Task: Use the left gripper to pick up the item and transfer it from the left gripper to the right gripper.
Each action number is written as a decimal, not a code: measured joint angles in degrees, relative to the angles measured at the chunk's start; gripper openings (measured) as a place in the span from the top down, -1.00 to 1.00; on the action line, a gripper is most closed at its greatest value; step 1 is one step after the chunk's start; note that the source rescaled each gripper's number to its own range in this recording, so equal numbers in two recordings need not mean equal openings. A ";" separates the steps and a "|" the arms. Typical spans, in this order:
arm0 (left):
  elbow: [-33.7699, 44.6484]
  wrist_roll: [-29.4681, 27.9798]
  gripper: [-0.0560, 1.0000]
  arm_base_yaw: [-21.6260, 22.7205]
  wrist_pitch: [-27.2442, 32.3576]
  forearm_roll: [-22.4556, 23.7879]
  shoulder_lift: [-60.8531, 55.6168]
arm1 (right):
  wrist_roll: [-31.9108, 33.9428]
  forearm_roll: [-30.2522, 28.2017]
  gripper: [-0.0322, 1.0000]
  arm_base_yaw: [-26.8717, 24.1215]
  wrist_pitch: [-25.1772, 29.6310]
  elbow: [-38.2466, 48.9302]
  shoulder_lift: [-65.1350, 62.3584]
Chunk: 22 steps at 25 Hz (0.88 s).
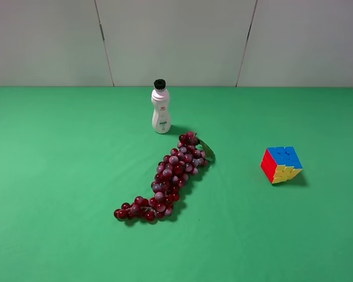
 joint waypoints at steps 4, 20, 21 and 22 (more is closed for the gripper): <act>0.00 0.00 -0.55 0.00 0.00 0.00 0.00 | 0.00 0.00 -1.00 -1.21 0.00 0.00 0.00; 0.00 0.00 -0.55 0.00 0.00 0.00 0.00 | 0.00 0.05 -1.00 -1.21 -0.11 0.00 0.00; 0.00 0.00 -0.55 0.00 0.00 0.00 0.00 | 0.00 0.05 -1.00 -1.21 -0.11 0.00 0.00; 0.00 0.00 -0.55 0.00 0.00 0.00 0.00 | 0.00 0.05 -1.00 -1.21 -0.11 0.00 0.00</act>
